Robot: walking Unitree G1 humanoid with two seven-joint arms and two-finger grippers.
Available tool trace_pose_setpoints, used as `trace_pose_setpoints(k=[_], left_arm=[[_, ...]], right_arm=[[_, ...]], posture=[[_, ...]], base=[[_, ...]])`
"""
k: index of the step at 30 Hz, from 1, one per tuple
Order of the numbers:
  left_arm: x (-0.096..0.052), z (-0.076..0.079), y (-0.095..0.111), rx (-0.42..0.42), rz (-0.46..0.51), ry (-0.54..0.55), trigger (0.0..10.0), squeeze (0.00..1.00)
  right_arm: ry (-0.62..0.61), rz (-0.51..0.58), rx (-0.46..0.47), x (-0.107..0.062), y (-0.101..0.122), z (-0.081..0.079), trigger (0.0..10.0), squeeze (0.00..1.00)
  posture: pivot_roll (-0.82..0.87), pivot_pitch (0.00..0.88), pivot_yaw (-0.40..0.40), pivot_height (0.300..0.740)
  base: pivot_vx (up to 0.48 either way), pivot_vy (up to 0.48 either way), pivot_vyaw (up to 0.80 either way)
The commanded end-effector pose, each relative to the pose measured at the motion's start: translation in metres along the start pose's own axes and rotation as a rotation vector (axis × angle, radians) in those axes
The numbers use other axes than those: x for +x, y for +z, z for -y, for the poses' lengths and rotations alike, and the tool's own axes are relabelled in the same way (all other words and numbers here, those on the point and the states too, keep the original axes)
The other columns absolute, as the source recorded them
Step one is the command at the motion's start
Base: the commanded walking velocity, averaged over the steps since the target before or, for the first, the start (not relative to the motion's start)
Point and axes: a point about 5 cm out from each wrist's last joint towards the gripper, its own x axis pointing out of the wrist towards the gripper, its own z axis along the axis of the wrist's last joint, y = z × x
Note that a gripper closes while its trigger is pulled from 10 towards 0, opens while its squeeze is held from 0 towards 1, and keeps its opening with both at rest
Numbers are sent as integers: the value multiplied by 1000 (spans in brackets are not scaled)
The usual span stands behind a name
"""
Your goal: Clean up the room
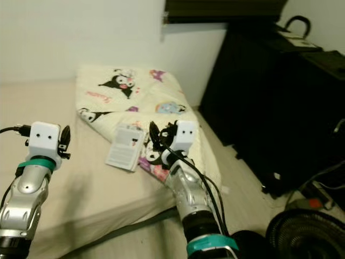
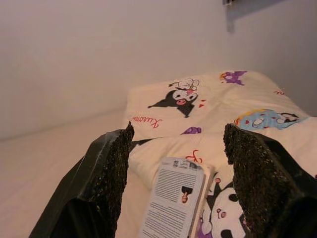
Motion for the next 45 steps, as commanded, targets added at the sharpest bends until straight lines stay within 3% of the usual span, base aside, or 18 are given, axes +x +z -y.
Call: trace_pose_setpoints(k=[1, 11, 20, 22, 45], left_arm=[[-2, 2, -6, -15, -20, -10, 10000, 0], [-7, 4, -17, -36, -61, -21, 10000, 0], [-7, 3, -20, -6, -85, -3, 10000, 0], [-7, 3, -20, -7, -84, 3, 10000, 0], [-5, 1, -18, -5, -80, 32, 10000, 0]], right_arm=[[0, -35, 9, -4, -10, -2, 10000, 0], [2, -49, 16, -5, -14, -3, 10000, 0], [22, -60, -6, -5, -16, -6, 10000, 0], [35, -72, -80, -4, -17, -7, 10000, 0], [46, -54, -59, -3, -15, -10, 10000, 0]], posture=[[209, 0, -45, 740], [214, 0, -46, 740], [218, 0, -51, 740], [220, 0, -52, 740], [228, 0, -55, 740]], base=[[0, 0, 0], [0, 0, 0], [0, 0, 0], [0, 0, 794], [0, 0, 799]])
